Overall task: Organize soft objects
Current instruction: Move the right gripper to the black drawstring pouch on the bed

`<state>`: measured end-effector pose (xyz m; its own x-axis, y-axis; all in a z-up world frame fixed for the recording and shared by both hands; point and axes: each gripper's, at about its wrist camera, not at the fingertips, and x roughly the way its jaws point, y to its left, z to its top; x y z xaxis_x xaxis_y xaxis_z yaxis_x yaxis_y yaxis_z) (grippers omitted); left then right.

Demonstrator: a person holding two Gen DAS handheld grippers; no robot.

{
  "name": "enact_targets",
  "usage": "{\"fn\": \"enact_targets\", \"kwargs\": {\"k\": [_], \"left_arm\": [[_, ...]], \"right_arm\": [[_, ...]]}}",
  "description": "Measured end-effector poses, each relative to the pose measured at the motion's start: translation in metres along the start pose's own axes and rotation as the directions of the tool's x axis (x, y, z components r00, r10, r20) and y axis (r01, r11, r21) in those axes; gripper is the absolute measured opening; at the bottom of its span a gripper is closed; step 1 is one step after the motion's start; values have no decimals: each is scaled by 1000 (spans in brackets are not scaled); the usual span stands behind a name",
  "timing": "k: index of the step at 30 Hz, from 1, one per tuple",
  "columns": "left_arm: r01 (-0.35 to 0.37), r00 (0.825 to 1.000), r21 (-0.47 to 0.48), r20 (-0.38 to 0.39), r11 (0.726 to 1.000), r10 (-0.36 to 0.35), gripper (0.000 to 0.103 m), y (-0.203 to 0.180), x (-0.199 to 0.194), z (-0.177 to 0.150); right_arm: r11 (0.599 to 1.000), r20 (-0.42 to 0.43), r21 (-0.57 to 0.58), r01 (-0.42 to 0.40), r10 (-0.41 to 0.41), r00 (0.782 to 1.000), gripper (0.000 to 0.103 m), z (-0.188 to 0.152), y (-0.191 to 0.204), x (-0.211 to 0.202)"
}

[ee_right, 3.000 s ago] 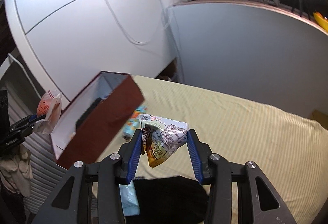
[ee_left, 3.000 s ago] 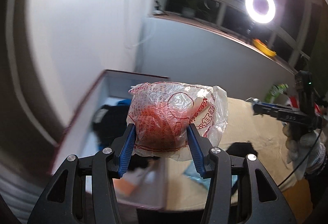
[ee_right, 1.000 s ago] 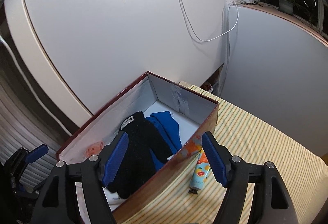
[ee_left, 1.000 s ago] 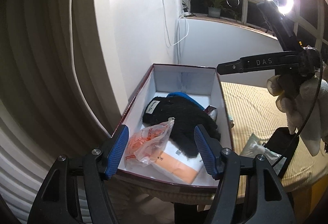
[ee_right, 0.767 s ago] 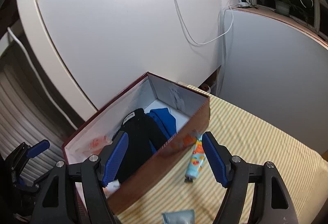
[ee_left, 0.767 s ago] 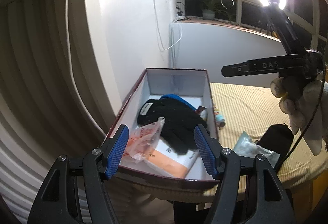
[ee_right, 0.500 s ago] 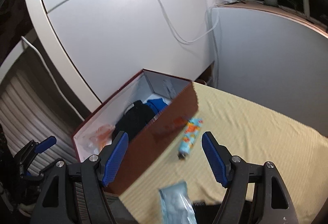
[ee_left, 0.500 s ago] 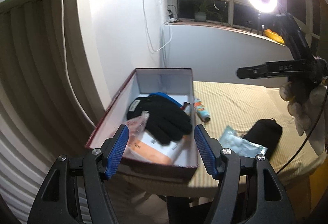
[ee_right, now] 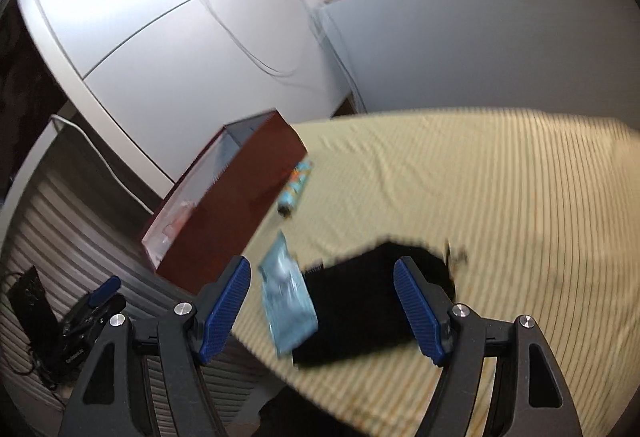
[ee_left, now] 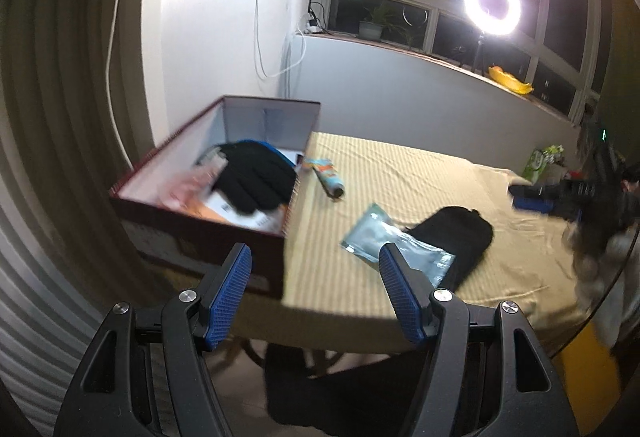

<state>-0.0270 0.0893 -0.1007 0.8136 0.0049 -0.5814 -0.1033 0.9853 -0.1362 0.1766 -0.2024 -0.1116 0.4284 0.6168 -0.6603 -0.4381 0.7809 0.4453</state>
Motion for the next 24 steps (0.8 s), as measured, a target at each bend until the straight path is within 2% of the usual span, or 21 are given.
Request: {"fn": "enact_targets", "kwargs": {"k": [2,4,9,13,15,20,22,24], "left_arm": [[11,1000,-18,2,1000,-11,66,-5,-3,-7],[23,1000,-29,2,999,-23,66,-9,-4,-12],[56,998,-32,-30,998,-57,66,-21,6,-21],[83,995,-17,-59,996,-83,66,-32,14,-28],[82,994,-9,-67,997,-83,66,-35,17,-31],[87,991,-5,-101,996,-87,65,-37,23,-43],[93,989,-6,-114,996,-93,62,-37,28,-46],[102,987,1,-127,995,-101,59,-40,30,-49]], "right_arm": [[999,-4,54,5,-5,1000,66,-22,-13,-1],[997,-20,81,-4,6,1000,56,-38,-19,0],[990,-39,138,-26,32,999,55,-63,-27,9],[987,-69,155,-34,45,997,42,-68,-25,25],[988,-78,147,-39,51,996,40,-68,-22,31],[997,-95,69,-39,46,994,30,-61,-5,40],[998,-94,52,-40,45,995,26,-57,-2,43],[1000,-94,17,-10,12,995,20,-53,1,47]]}}
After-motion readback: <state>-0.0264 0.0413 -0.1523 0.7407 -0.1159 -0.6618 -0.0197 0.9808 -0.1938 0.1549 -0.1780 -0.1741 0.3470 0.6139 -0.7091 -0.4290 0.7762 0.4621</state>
